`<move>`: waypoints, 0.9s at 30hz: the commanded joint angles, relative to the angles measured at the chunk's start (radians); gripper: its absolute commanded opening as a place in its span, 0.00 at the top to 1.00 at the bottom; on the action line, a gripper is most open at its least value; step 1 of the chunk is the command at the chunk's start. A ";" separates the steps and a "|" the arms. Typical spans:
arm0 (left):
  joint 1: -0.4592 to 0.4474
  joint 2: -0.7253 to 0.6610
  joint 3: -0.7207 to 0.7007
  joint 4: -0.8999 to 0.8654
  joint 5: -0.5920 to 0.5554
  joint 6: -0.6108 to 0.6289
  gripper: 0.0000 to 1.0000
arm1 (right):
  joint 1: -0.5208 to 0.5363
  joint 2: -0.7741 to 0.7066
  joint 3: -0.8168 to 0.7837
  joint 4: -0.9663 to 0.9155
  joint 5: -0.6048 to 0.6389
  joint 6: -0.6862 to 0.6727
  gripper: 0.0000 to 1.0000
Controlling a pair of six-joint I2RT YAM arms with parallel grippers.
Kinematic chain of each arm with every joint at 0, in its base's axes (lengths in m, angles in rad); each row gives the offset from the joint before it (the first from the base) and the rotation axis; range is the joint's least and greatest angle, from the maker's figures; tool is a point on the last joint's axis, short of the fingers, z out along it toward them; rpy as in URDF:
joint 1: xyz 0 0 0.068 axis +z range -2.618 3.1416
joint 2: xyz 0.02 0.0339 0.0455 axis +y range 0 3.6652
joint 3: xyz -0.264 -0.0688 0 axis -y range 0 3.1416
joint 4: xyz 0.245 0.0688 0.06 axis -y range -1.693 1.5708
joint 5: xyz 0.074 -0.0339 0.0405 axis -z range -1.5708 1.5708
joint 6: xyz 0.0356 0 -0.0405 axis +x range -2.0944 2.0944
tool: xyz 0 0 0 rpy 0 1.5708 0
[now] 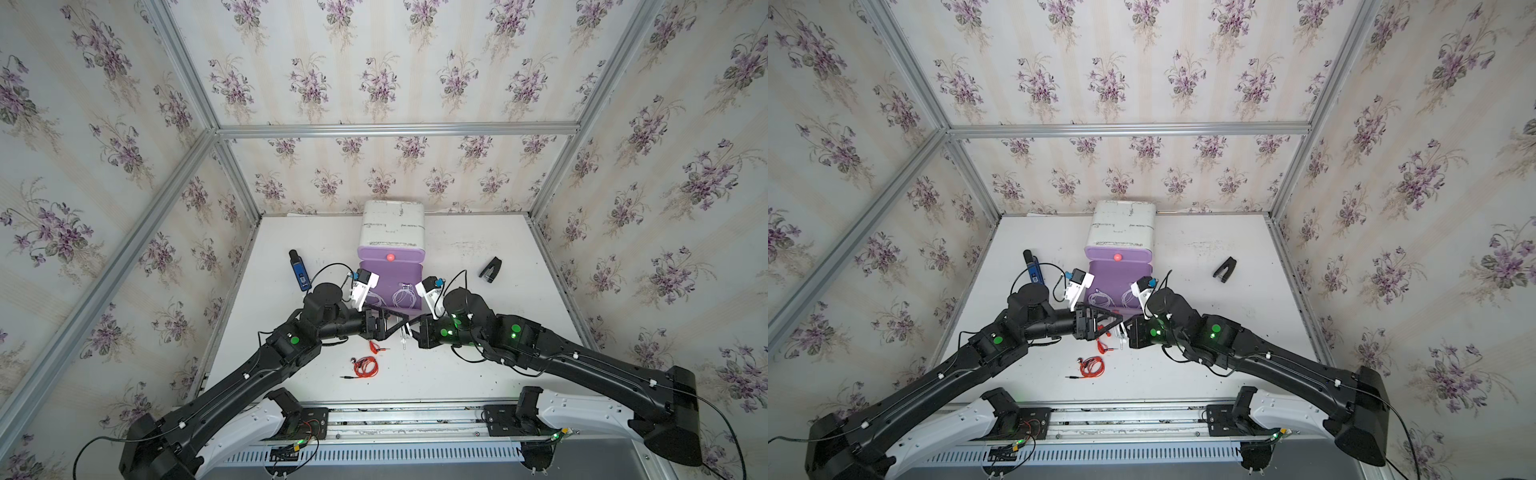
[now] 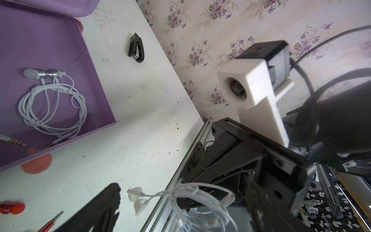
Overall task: Place the wired earphones into the drawer by color
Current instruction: Pick up the wired earphones from the center of the board.
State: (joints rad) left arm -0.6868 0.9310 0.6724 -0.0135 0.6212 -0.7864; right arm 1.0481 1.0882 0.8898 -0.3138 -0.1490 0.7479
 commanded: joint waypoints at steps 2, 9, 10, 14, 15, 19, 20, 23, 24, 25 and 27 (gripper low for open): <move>-0.003 0.029 0.030 0.017 0.015 -0.010 0.01 | 0.001 0.001 0.002 -0.002 0.008 -0.011 0.99; -0.015 0.067 0.061 -0.001 0.025 -0.026 0.06 | 0.001 0.020 0.011 -0.018 0.014 -0.017 0.99; -0.018 0.074 0.066 -0.008 0.025 -0.026 0.07 | 0.001 0.022 0.011 -0.018 0.014 -0.019 0.99; -0.023 0.087 0.073 -0.027 0.027 -0.019 0.27 | 0.000 0.032 0.015 -0.028 0.018 -0.023 1.00; -0.023 0.086 0.073 -0.030 0.025 -0.019 0.34 | 0.001 0.032 0.015 -0.030 0.020 -0.024 1.00; -0.022 0.096 0.087 -0.060 0.017 -0.013 0.51 | 0.000 0.030 0.014 -0.033 0.025 -0.024 1.00; -0.023 0.102 0.091 -0.065 0.017 -0.009 0.55 | 0.001 0.030 0.015 -0.036 0.027 -0.023 1.00; -0.023 0.115 0.098 -0.070 0.018 -0.008 0.65 | 0.001 0.033 0.017 -0.038 0.029 -0.024 1.00; -0.023 0.118 0.100 -0.074 0.017 -0.008 0.71 | 0.001 0.035 0.018 -0.039 0.031 -0.024 1.00; -0.023 0.121 0.103 -0.079 0.015 -0.006 0.75 | 0.001 0.037 0.018 -0.043 0.034 -0.025 1.00; -0.023 0.125 0.108 -0.089 0.014 -0.002 0.81 | 0.001 0.038 0.020 -0.047 0.037 -0.026 1.00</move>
State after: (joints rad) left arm -0.7090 1.0527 0.7689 -0.0910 0.6312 -0.8089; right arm 1.0481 1.1213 0.9012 -0.3588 -0.1333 0.7330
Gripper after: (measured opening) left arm 0.209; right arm 0.055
